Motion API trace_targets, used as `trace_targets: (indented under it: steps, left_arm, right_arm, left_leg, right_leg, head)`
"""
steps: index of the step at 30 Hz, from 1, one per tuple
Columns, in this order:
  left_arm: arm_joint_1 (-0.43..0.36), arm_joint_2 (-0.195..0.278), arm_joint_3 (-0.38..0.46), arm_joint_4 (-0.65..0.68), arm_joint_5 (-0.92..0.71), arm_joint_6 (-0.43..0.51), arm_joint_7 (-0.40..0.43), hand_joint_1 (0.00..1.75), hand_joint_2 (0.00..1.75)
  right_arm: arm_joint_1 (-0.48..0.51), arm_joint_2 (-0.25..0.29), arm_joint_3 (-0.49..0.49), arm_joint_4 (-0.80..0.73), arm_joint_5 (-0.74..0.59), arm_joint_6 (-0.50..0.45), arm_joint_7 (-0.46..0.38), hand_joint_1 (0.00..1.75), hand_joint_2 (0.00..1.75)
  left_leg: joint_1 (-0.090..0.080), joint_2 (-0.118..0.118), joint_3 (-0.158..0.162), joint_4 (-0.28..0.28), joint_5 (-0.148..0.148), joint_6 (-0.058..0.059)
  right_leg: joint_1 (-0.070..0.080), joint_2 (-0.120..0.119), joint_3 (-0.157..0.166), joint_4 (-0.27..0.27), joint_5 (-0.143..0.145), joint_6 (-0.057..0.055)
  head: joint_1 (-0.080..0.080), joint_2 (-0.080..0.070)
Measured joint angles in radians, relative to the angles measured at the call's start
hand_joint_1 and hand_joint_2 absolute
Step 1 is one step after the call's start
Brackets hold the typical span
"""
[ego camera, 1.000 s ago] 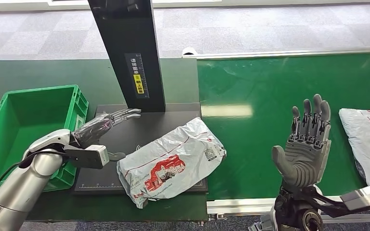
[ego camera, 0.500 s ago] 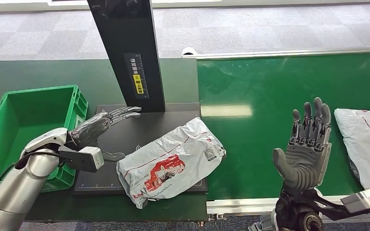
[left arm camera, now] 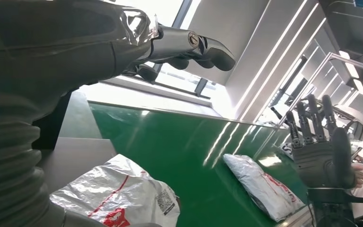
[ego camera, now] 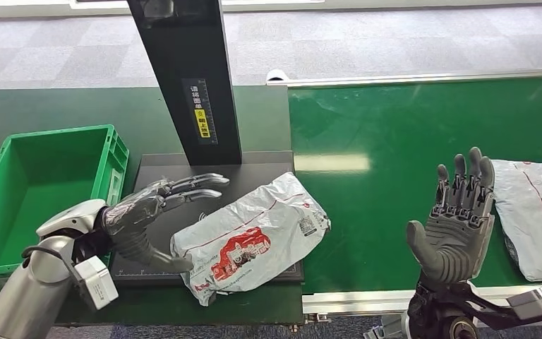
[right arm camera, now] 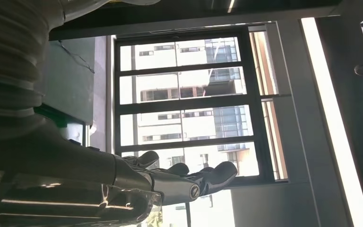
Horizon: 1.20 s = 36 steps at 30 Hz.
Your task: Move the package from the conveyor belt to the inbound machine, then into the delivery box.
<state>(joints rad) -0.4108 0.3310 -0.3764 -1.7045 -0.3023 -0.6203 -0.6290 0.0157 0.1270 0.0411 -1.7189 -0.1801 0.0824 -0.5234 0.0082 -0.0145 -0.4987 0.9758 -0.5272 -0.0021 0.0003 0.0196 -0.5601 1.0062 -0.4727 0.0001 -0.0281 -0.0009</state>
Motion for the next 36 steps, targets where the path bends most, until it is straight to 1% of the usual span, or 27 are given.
trace_targets:
  steps: [5,8,12,18,20,22,24,26,29,32,36]
  left_arm:
    - [0.013,-0.009,-0.001,-0.032,-0.014,0.006,0.000,0.00,1.75]
    - [0.013,-0.018,-0.011,-0.039,-0.062,0.017,0.002,0.00,1.75]
    - [0.009,-0.034,-0.055,-0.039,-0.115,0.044,0.026,0.00,1.75]
    - [-0.037,-0.038,-0.125,0.006,-0.114,0.068,0.065,0.00,1.75]
    - [-0.049,-0.042,-0.152,0.042,-0.175,0.121,0.106,0.00,1.75]
    - [-0.059,-0.052,-0.186,0.105,-0.271,0.207,0.149,0.00,1.75]
    - [-0.072,-0.071,-0.224,0.185,-0.334,0.286,0.165,0.00,1.75]
    - [-0.086,-0.092,-0.257,0.257,-0.362,0.341,0.166,0.00,1.75]
    - [-0.098,-0.117,-0.291,0.329,-0.389,0.378,0.172,0.00,1.75]
    - [-0.100,-0.132,-0.317,0.375,-0.414,0.404,0.181,0.00,1.75]
    - [-0.113,-0.155,-0.358,0.443,-0.526,0.478,0.227,0.00,1.75]
  right_arm:
    - [0.000,0.000,-0.001,0.000,0.000,0.000,0.000,0.00,1.75]
    - [0.000,0.000,-0.001,0.000,-0.002,0.000,0.000,0.00,1.75]
    - [-0.004,0.001,-0.001,0.000,-0.003,0.000,0.000,0.00,1.75]
    - [-0.010,0.002,-0.001,0.000,-0.003,0.001,0.000,0.00,1.75]
    - [-0.011,0.002,-0.001,0.000,-0.003,0.004,0.002,0.00,1.75]
    - [-0.015,0.003,-0.001,0.000,-0.003,0.009,0.005,0.00,1.75]
    - [-0.018,0.005,-0.001,0.001,-0.003,0.014,0.006,0.00,1.75]
    - [-0.019,0.005,-0.001,0.002,-0.001,0.017,0.006,0.00,1.75]
    - [-0.020,0.005,0.000,0.005,0.000,0.019,0.006,0.00,1.75]
    - [-0.020,0.005,0.000,0.007,0.000,0.019,0.005,0.00,1.75]
    - [-0.022,0.006,0.001,0.011,0.000,0.022,0.003,0.00,1.75]
  left_leg:
    - [0.000,0.000,0.000,0.000,0.000,0.000]
    - [0.000,0.000,0.000,0.000,0.000,0.000]
    - [0.000,0.000,0.000,0.000,0.000,0.000]
    - [0.000,0.000,0.000,0.000,0.000,0.000]
    - [0.000,0.000,0.001,0.000,0.000,0.000]
    - [0.000,0.000,0.001,0.000,0.000,0.000]
    - [0.000,-0.001,0.001,0.000,0.000,0.000]
    - [0.000,-0.001,0.001,0.000,0.000,0.000]
    - [0.000,-0.001,0.000,0.000,0.000,0.000]
    - [0.000,-0.001,0.000,0.000,0.000,0.000]
    - [0.000,-0.001,-0.001,0.000,0.000,0.000]
  right_leg:
    - [0.000,0.000,0.000,0.000,0.000,0.000]
    - [0.000,0.000,0.000,0.000,0.000,0.000]
    - [0.000,0.000,0.000,0.000,0.000,0.000]
    - [0.000,0.000,0.000,0.000,0.000,0.000]
    - [0.000,0.000,0.000,0.000,0.000,0.000]
    - [0.000,0.000,0.000,0.000,0.000,0.000]
    - [0.000,0.000,0.001,0.000,0.000,0.000]
    - [0.000,0.000,0.001,0.000,0.000,0.000]
    - [0.000,0.000,0.000,0.000,0.000,0.000]
    - [0.000,0.000,0.000,0.000,0.000,0.000]
    - [0.000,-0.001,-0.001,0.000,0.000,0.000]
  head:
    - [0.000,0.000]
    - [0.000,0.000]
    - [0.000,0.000]
    - [0.000,0.000]
    - [0.000,0.000]
    - [0.000,0.000]
    - [0.000,0.000]
    - [0.000,0.000]
    - [0.000,0.000]
    - [0.000,0.000]
    - [0.000,0.000]
